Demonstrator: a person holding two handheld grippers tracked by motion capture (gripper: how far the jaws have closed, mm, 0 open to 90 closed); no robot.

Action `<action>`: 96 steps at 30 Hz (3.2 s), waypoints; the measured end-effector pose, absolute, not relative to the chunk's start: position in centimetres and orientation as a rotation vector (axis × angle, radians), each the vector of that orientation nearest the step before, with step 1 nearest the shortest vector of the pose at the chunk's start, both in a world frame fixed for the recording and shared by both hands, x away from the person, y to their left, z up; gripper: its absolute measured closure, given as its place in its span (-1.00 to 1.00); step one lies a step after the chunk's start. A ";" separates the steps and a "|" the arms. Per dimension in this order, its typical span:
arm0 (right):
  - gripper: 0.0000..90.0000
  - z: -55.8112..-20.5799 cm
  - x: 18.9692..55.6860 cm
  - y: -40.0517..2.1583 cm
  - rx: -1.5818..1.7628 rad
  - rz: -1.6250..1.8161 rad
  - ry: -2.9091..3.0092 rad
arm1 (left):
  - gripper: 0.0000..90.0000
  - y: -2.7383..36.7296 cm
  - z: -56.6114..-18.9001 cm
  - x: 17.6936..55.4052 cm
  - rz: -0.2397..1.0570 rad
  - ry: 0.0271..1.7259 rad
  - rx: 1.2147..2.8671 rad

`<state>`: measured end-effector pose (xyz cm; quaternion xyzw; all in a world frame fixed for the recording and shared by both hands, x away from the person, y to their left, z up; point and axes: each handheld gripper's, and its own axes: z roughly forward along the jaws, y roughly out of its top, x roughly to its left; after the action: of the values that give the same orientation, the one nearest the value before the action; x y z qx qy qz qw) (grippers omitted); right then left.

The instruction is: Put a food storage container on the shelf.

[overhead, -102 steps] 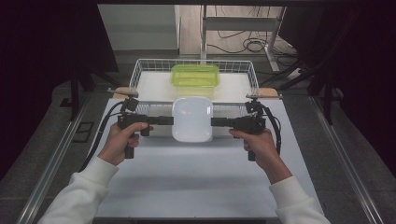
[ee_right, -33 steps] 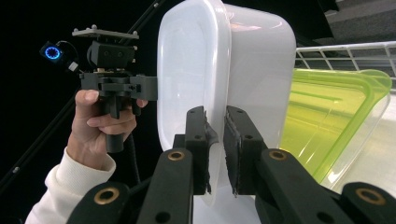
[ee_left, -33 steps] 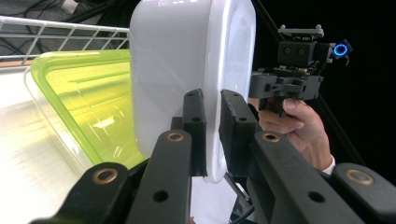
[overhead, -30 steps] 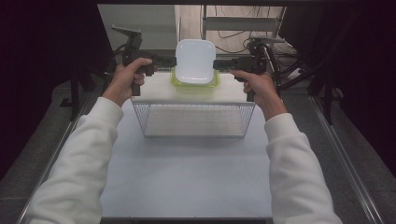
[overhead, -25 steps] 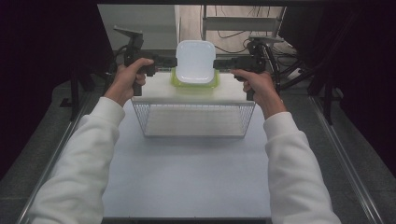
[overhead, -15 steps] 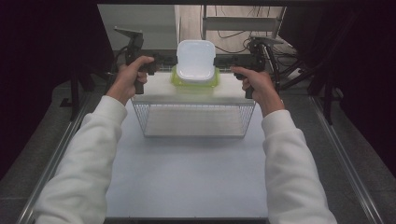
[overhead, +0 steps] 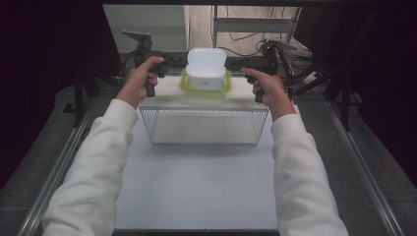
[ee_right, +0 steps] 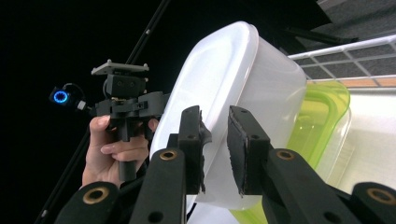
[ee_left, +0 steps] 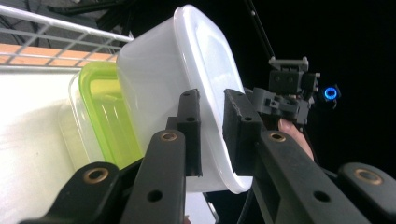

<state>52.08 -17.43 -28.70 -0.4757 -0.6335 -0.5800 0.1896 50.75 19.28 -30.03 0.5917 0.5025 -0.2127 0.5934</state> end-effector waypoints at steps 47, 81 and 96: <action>-0.04 -30.4 39.4 -21.9 -1.129 -1.753 -2.252 | -0.08 20.9 -33.7 35.0 -0.119 0.912 1.623; -0.22 -45.5 31.1 -23.6 -1.109 -1.384 -2.571 | -0.10 20.0 -49.3 28.3 -0.244 1.101 1.812; -0.31 -46.1 31.2 -23.5 -1.141 -1.374 -2.593 | -0.21 20.4 -49.5 28.4 -0.194 1.143 1.825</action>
<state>31.19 -23.50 -46.05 -0.3624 -0.8235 -0.4364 -0.0036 28.38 20.36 -49.49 0.7448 0.4664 -0.0791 0.4706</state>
